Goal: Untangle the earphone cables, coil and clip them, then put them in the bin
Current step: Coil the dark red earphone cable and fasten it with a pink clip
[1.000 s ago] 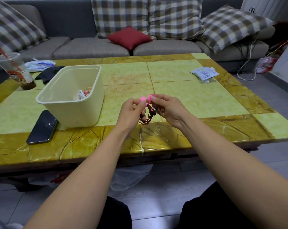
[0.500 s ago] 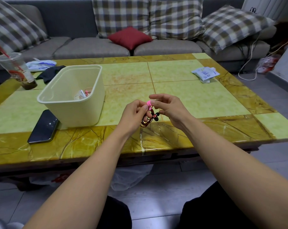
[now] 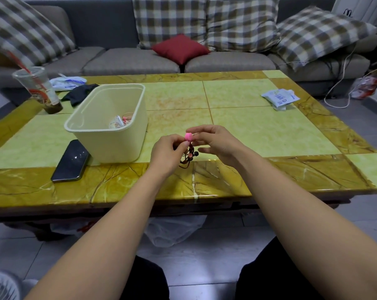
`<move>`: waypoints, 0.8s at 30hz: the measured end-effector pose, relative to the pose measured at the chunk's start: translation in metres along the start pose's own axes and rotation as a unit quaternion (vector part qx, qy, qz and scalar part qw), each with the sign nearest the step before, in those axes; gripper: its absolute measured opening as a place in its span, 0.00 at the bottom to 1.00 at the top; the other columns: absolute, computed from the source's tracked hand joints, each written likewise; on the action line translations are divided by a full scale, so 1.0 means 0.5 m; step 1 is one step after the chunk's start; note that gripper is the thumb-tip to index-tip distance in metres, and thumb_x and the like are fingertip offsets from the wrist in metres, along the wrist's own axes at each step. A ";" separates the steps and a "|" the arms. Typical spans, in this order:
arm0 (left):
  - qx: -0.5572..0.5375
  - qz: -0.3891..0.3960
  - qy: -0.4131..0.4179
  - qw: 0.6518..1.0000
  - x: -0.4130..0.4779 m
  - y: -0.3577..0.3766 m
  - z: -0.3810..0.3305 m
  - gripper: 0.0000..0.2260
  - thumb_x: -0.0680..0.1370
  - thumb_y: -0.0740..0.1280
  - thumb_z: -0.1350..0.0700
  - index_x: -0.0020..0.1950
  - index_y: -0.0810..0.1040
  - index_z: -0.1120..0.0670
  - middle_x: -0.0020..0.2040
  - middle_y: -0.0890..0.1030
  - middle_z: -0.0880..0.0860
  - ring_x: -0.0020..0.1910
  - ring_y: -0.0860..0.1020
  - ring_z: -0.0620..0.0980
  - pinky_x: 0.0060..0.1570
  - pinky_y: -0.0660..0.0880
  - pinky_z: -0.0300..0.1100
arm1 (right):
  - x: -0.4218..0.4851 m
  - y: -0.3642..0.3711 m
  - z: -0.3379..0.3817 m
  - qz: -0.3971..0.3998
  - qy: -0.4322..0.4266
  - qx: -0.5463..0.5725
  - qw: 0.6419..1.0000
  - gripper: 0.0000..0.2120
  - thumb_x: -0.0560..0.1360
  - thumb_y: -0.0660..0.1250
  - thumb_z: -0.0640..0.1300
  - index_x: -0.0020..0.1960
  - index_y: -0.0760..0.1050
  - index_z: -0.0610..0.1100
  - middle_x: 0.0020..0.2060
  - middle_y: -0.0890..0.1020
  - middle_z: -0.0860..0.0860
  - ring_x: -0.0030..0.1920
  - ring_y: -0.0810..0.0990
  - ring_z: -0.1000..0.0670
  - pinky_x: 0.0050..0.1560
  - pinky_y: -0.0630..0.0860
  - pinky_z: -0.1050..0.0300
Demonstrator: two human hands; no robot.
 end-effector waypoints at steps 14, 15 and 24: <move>-0.087 -0.187 0.011 0.978 0.066 -0.254 -0.053 0.03 0.78 0.64 0.52 0.50 0.76 0.48 0.36 0.83 0.49 0.41 0.82 0.49 0.49 0.79 0.55 | 0.083 0.199 0.088 0.034 0.013 0.106 0.994 0.19 0.79 0.51 0.35 0.55 0.79 0.44 0.49 0.84 0.46 0.46 0.83 0.49 0.50 0.80 0.52; -0.091 -0.201 0.006 0.975 0.080 -0.273 -0.051 0.03 0.79 0.64 0.52 0.51 0.75 0.48 0.38 0.82 0.49 0.42 0.82 0.49 0.50 0.79 0.54 | 0.091 0.209 0.093 0.032 0.014 0.087 0.996 0.18 0.80 0.51 0.35 0.58 0.78 0.44 0.54 0.83 0.44 0.47 0.83 0.48 0.49 0.80 0.52; 0.099 -0.090 -0.140 0.981 0.141 -0.268 0.057 0.13 0.81 0.59 0.54 0.64 0.71 0.56 0.58 0.78 0.55 0.56 0.77 0.56 0.57 0.74 0.52 | 0.115 0.239 0.095 0.015 0.008 0.060 0.998 0.16 0.80 0.52 0.32 0.56 0.77 0.40 0.44 0.80 0.48 0.40 0.80 0.51 0.41 0.79 0.58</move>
Point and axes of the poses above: each hand's wrist, its own x-axis towards the middle knuckle, its own y-axis out of the palm, z = x × y, the point moved 6 cm from there along x, towards the middle knuckle
